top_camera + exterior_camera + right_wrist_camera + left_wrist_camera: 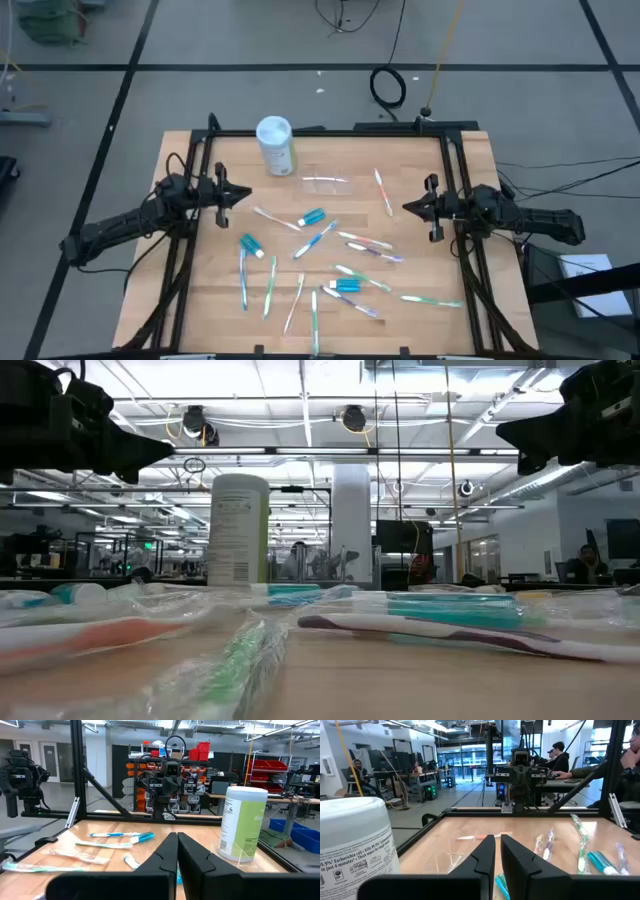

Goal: Pick & Place toothbrushing station

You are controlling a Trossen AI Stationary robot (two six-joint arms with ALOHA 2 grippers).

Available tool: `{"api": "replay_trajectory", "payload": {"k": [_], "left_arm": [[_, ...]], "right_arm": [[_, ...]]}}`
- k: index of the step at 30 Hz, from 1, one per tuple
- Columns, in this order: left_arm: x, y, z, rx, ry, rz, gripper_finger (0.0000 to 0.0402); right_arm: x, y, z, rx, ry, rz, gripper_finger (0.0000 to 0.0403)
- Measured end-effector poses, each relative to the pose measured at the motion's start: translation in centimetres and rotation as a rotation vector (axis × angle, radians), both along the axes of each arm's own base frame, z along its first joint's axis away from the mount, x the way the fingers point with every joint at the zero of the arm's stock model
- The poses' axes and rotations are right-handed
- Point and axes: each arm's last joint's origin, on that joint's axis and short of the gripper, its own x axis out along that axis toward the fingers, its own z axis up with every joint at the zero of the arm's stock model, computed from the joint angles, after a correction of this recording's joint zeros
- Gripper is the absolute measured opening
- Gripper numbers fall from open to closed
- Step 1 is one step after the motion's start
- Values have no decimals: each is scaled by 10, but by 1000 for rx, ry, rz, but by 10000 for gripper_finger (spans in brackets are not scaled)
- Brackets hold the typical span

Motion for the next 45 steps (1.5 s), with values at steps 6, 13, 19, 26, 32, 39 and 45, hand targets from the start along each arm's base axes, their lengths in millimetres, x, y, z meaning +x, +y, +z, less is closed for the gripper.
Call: {"api": "replay_trajectory", "payload": {"k": [6, 13, 19, 26, 32, 39, 45], "left_arm": [[0, 0, 0, 0, 0, 0, 37], [0, 0, 0, 0, 0, 0, 37], [0, 0, 0, 0, 0, 0, 37], [0, 0, 0, 0, 0, 0, 37], [0, 0, 0, 0, 0, 0, 37], [0, 0, 0, 0, 0, 0, 37], [0, 0, 0, -6, -1, -1, 37]], "right_arm": [[0, 0, 0, 0, 0, 0, 4], [0, 0, 0, 0, 0, 0, 4], [0, 0, 0, 0, 0, 0, 4], [0, 0, 0, 0, 0, 0, 4], [0, 0, 0, 0, 0, 0, 4], [0, 0, 0, 0, 0, 0, 4], [0, -1, 2, -70, -20, -30, 4]]}}
